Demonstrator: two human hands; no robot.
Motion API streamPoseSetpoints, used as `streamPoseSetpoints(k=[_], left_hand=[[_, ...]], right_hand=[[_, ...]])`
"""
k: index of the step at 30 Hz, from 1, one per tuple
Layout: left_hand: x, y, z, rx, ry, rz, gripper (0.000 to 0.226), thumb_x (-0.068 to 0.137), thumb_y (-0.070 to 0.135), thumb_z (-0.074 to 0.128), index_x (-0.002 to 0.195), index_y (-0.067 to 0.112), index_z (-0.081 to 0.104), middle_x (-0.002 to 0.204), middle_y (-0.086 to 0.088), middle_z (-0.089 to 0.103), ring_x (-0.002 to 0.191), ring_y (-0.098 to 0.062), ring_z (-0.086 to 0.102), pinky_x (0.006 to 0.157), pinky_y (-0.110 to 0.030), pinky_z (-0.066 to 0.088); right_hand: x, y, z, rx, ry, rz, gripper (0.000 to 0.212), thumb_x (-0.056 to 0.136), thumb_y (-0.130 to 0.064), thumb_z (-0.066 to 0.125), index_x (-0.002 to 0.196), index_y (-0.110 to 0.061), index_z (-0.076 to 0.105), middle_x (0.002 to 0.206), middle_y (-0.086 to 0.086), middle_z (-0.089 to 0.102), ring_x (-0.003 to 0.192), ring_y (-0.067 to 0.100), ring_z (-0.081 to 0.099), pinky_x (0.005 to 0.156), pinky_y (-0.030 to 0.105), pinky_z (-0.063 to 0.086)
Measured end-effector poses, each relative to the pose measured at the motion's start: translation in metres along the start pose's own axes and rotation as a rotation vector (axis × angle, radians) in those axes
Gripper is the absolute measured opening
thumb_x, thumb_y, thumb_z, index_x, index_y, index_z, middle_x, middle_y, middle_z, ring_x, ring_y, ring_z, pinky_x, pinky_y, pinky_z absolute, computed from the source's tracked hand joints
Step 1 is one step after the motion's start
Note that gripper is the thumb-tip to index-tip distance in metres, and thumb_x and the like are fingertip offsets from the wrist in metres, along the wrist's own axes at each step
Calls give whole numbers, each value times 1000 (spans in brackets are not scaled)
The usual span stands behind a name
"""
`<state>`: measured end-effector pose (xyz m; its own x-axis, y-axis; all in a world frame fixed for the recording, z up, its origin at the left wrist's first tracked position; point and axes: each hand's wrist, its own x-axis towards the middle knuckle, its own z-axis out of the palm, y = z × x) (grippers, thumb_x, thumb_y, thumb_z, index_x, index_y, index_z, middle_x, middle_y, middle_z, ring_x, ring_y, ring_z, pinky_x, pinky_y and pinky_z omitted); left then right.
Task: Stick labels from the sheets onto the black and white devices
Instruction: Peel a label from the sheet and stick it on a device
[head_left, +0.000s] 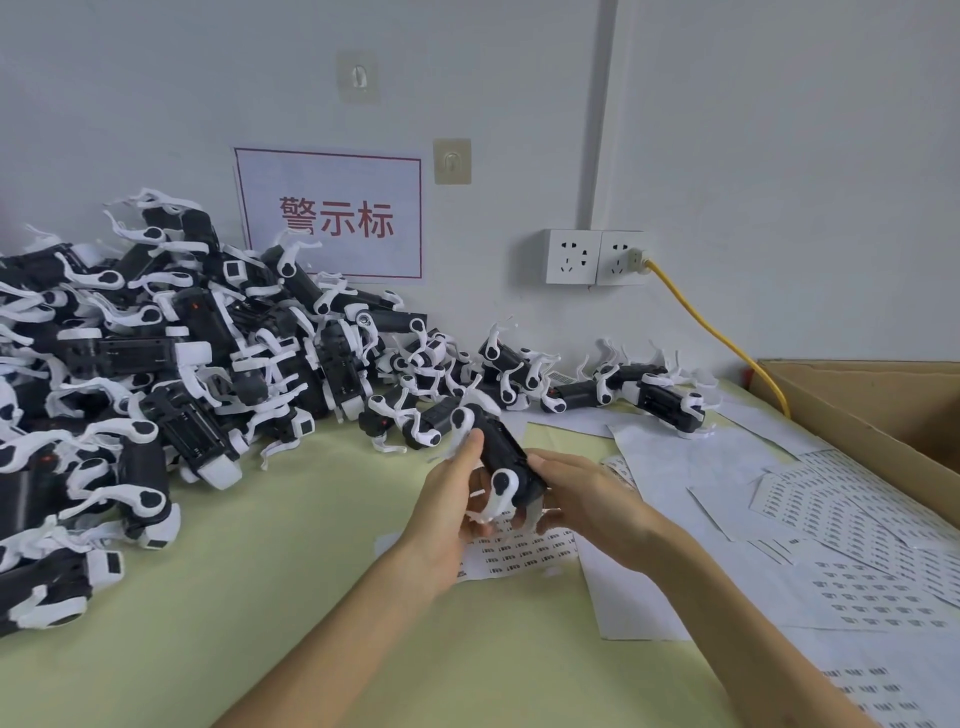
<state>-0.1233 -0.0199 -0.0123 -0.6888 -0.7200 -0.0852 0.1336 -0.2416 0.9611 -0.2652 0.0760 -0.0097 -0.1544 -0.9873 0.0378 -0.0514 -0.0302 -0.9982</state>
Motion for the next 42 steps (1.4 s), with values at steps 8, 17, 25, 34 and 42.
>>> streamPoseSetpoints(k=[8,17,25,34,42], left_hand=[[2,4,-6,-77,4,-28,26,92,43,71,100,18,75,64,6,64,50,-8,54,51,-26,35],[0,15,-12,-36,-92,-48,26,87,48,74,75,25,75,63,2,61,54,-10,53,62,-29,40],[11,18,-21,-51,152,61,43,96,49,58,109,11,74,100,-12,77,78,-22,71,78,-35,49],[7,21,-23,-278,45,41,45,67,41,81,51,9,55,54,-12,57,76,-24,68,74,-33,42],[10,19,-28,-325,86,106,59,92,39,61,38,15,58,65,-13,57,84,-27,66,74,-33,44]], right_hand=[[-2,1,2,-164,56,-99,30,105,-37,55,131,-48,65,112,9,73,98,15,68,81,29,51],[0,-2,6,-70,236,-199,35,99,-34,59,130,-22,67,108,10,75,99,26,72,84,35,59],[6,19,8,-1024,224,-36,50,98,-41,62,146,-32,49,137,-11,60,126,10,50,110,39,38],[14,33,23,-1092,117,-118,77,74,-62,78,141,-40,49,116,-13,48,110,9,41,100,32,33],[7,10,2,-462,648,-296,37,95,-11,61,109,-46,60,93,-11,66,75,11,67,59,25,53]])
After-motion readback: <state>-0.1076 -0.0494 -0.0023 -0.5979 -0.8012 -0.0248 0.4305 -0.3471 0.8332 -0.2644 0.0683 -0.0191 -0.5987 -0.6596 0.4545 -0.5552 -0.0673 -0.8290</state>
